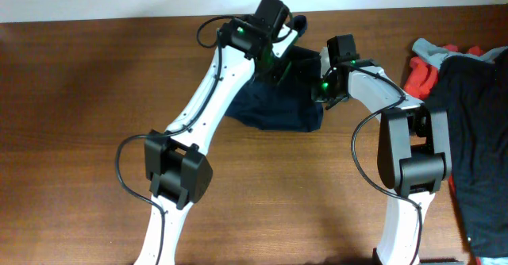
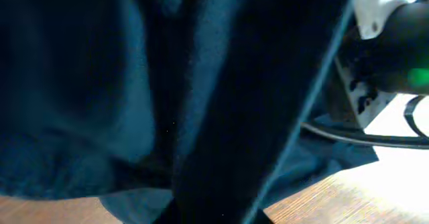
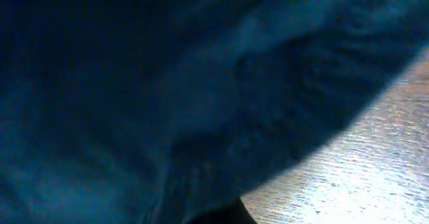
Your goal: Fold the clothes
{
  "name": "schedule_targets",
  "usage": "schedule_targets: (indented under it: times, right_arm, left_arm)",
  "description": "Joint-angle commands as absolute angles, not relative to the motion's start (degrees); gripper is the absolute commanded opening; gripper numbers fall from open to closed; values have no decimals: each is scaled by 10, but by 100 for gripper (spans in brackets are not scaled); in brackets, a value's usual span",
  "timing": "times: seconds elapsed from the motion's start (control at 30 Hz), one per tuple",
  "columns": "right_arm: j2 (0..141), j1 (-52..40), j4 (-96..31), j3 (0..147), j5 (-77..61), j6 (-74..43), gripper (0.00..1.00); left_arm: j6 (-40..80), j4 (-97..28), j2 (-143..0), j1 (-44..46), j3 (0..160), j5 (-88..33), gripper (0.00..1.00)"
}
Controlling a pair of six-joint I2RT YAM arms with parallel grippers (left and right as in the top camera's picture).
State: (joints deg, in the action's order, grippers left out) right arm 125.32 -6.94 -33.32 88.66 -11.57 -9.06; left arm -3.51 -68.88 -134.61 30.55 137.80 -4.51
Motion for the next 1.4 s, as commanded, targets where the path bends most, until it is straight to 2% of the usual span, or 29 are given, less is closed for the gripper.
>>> schedule_targets:
  times: [0.0, 0.13, 0.53, 0.77, 0.83, 1.0, 1.03, 1.13, 1.2, 1.23, 1.37]
  right_arm:
    - [1269, -71, -338, 889, -109, -95, 4]
    - [1269, -71, -341, 889, -105, -95, 4]
    - [1218, 4, -420, 916, -107, -91, 4]
    - [1217, 42, -479, 945, -88, -88, 4]
    - [1217, 48, -541, 1007, -129, -63, 4]
    - [1217, 34, -573, 1084, -223, -21, 4]
    - [1217, 30, -566, 1091, -249, -21, 4]
    - [1222, 22, -526, 1091, -281, -22, 4]
    - [1227, 13, -494, 1087, -281, -22, 4]
    - [1229, 9, -478, 1084, -281, -22, 4]
    - [1251, -12, -416, 1080, -279, -24, 4]
  left_arm:
    - [-32, -683, -1362, 310, 1393, -67, 40]
    - [-33, -676, -1362, 312, 1392, -124, 50]
    - [-44, -664, -1362, 285, 1395, -141, 50]
    - [-15, -660, -1362, 218, 1414, -142, 51]
    - [-6, -662, -1365, 181, 1414, -142, 50]
    - [-6, -670, -1394, 176, 1414, -142, 51]
    - [-6, -671, -1408, 179, 1414, -142, 50]
    - [-6, -672, -1445, 183, 1414, -143, 21]
    - [-6, -677, -1458, 185, 1414, -154, 9]
    - [-6, -678, -1463, 185, 1414, -164, 5]
    - [-6, -684, -1467, 185, 1414, -172, 5]
